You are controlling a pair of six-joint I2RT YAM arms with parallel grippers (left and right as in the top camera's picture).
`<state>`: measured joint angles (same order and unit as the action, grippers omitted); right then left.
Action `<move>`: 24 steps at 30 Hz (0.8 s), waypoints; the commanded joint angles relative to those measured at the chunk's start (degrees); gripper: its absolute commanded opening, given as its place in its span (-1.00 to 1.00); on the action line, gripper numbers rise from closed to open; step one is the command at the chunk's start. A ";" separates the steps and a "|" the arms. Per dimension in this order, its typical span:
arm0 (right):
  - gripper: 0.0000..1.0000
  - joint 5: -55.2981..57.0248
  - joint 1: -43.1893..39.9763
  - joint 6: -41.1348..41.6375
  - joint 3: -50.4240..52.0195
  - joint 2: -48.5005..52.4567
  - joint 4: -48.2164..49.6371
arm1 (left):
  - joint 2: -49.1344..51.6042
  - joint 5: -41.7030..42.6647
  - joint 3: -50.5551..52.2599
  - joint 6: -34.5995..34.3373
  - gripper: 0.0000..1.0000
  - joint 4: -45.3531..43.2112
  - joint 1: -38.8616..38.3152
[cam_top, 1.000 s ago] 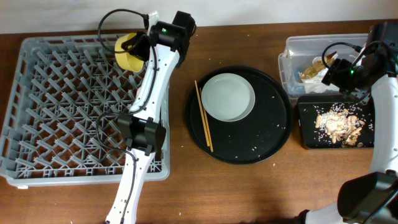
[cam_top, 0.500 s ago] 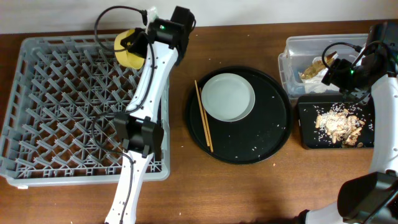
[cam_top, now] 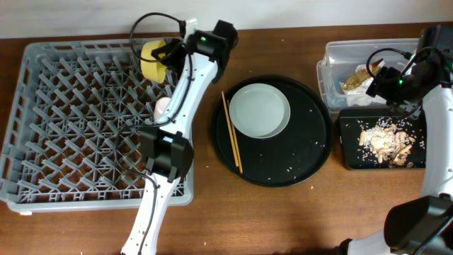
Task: Sort waste into correct bins and load items into the dishwasher rack
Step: 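Set the yellow bowl tilted in the back of the rack with the left gripper, then grasp the white plate with the left gripper and lift it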
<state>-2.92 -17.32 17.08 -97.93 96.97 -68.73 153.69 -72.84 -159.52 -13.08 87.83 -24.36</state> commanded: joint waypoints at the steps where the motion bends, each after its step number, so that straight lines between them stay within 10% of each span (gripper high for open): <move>1: 0.52 0.11 0.04 -0.33 0.26 0.17 0.13 | -1.64 7.39 0.28 -0.13 -0.98 0.09 -0.42; 5: 0.51 0.04 0.04 -0.31 0.26 0.17 0.15 | -1.64 9.05 0.28 -0.13 0.33 0.04 -1.01; 8: 0.52 -0.35 0.04 -0.31 0.26 0.17 0.13 | -1.64 9.05 0.28 -0.13 0.62 0.15 -2.56; 15: 0.52 -1.60 0.07 -0.33 0.26 0.17 -0.09 | -5.86 24.39 -4.33 6.97 0.74 2.05 -4.46; 21: 0.68 -3.13 0.07 -0.35 0.26 0.17 -0.22 | -15.21 77.70 -5.99 9.97 0.78 -0.61 -5.01; 24: 0.72 -3.13 0.07 -0.33 0.26 0.17 -0.57 | -14.51 80.54 -3.61 9.86 0.51 -0.13 -6.95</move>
<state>-5.54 -17.32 16.69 -97.93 96.97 -69.01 138.12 -4.14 -165.34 -4.10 87.39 -29.56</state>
